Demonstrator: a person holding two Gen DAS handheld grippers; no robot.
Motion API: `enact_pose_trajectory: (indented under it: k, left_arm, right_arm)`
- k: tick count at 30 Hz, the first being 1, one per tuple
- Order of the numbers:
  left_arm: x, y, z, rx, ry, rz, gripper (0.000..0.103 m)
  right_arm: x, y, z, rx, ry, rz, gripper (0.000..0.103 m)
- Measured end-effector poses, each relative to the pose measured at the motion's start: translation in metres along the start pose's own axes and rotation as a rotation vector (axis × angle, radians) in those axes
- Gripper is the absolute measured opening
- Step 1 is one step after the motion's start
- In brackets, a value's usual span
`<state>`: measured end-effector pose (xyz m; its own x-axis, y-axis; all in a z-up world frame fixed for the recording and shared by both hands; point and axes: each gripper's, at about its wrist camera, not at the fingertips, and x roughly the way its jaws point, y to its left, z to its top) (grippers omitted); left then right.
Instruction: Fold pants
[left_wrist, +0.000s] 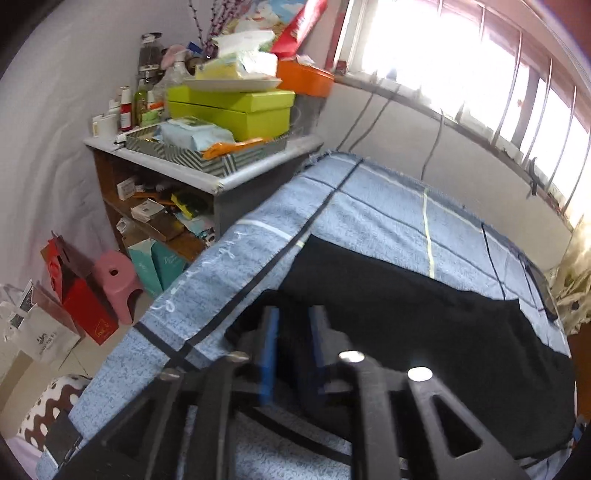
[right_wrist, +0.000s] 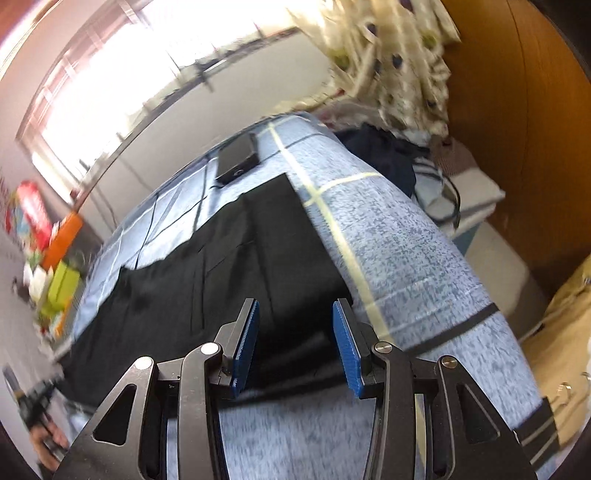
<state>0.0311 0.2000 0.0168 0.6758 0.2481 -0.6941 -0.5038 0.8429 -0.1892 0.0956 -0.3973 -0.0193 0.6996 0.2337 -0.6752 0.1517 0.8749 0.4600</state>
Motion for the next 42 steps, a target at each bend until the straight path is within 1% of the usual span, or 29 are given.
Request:
enact_pose_trajectory:
  k: [4,6,7,8,9,10,11,12,14,15,17,18,19,20,21,24,26,27,28,29,30,32,34,35,36,37,39,40,42]
  left_arm:
    - [0.012,0.009,-0.005,-0.036,0.060,0.032,0.034]
    - [0.017,0.009,-0.009,-0.043,0.096,0.019,0.037]
    - [0.017,0.007,-0.009,-0.031,0.090,0.024,0.038]
    - [0.017,0.003,-0.009,-0.011,0.088,0.031,0.037]
    - [0.019,-0.002,-0.008,0.017,0.094,0.031,0.037]
    - [0.019,-0.007,-0.006,0.049,0.086,0.042,0.016]
    - [0.019,-0.011,-0.005,0.079,0.073,0.061,0.004]
    - [0.019,-0.014,-0.003,0.094,0.069,0.067,0.005]
    - [0.016,-0.010,0.003,0.076,0.054,0.054,0.005]
    - [0.015,-0.008,0.006,0.071,0.049,0.053,0.005]
    - [0.022,-0.003,0.007,0.064,0.082,0.044,0.006]
    - [0.025,-0.002,0.007,0.068,0.096,0.046,0.009]
    - [0.025,-0.002,0.006,0.072,0.097,0.047,0.010]
    - [0.022,-0.001,0.007,0.072,0.088,0.037,0.010]
    - [0.017,0.001,0.008,0.070,0.073,0.029,0.010]
    - [-0.003,0.002,0.022,0.061,-0.004,0.025,0.011]
    - [-0.012,-0.005,0.032,0.073,-0.037,-0.017,0.014]
    - [-0.011,-0.013,0.036,0.093,-0.034,-0.060,0.023]
    - [-0.005,-0.025,0.038,0.128,-0.010,-0.106,0.032]
    - [0.004,-0.036,0.039,0.163,0.025,-0.142,0.033]
    - [0.015,-0.045,0.039,0.187,0.050,-0.156,0.033]
    - [0.047,-0.059,0.039,0.225,0.115,-0.140,0.033]
    - [0.080,-0.064,0.037,0.224,0.208,-0.157,0.033]
    - [0.082,-0.065,0.038,0.237,0.167,-0.154,0.034]
    - [0.084,-0.069,0.039,0.269,0.141,-0.119,0.035]
    - [0.089,-0.072,0.042,0.290,0.141,-0.095,0.035]
    - [0.098,-0.074,0.048,0.297,0.121,-0.046,0.035]
    - [0.102,-0.075,0.051,0.307,0.096,-0.037,0.035]
    - [0.107,-0.081,0.056,0.333,0.083,-0.006,0.036]
  right_arm:
    - [0.003,-0.002,0.001,0.010,0.002,-0.036,0.049]
    - [0.003,0.003,0.001,-0.007,0.005,-0.043,0.051]
    - [0.004,0.005,0.002,-0.019,0.005,-0.046,0.051]
    - [0.004,0.006,0.002,-0.033,-0.001,-0.049,0.047]
    - [0.003,0.007,0.003,-0.046,-0.010,-0.049,0.023]
    - [0.001,0.008,0.004,-0.055,-0.018,-0.051,0.013]
    - [-0.004,0.008,0.005,-0.056,-0.028,-0.026,0.010]
    - [-0.014,0.010,0.006,-0.061,-0.049,-0.009,0.007]
    - [-0.031,0.013,0.005,-0.074,-0.087,-0.011,0.007]
    - [-0.036,0.012,0.004,-0.074,-0.085,-0.007,0.007]
    - [-0.025,0.008,0.001,-0.096,-0.020,-0.031,0.008]
    - [-0.014,0.004,-0.001,-0.116,0.028,-0.082,0.013]
    - [-0.010,0.002,-0.002,-0.119,0.040,-0.105,0.018]
    - [-0.011,0.002,-0.001,-0.120,0.025,-0.113,0.026]
    - [-0.015,0.002,-0.001,-0.128,0.001,-0.122,0.029]
    - [-0.031,0.019,0.007,-0.198,-0.104,-0.161,0.032]
    - [-0.033,0.035,0.012,-0.253,-0.130,-0.131,0.032]
    - [-0.031,0.044,0.014,-0.283,-0.129,-0.107,0.032]
    - [-0.024,0.058,0.016,-0.327,-0.113,-0.073,0.032]
    - [-0.017,0.067,0.017,-0.354,-0.099,-0.055,0.032]
    - [-0.009,0.076,0.017,-0.380,-0.084,-0.038,0.032]
    - [0.014,0.094,0.019,-0.435,-0.045,-0.005,0.032]
    - [0.040,0.108,0.019,-0.470,0.022,0.004,0.032]
    - [0.051,0.112,0.019,-0.484,0.049,0.015,0.032]
    - [0.058,0.113,0.020,-0.493,0.064,0.013,0.032]
    - [0.071,0.113,0.021,-0.517,0.091,-0.012,0.032]
    - [0.088,0.110,0.027,-0.536,0.098,-0.069,0.032]
    - [0.094,0.108,0.031,-0.532,0.104,-0.062,0.032]
    - [0.102,0.104,0.041,-0.518,0.099,-0.038,0.032]
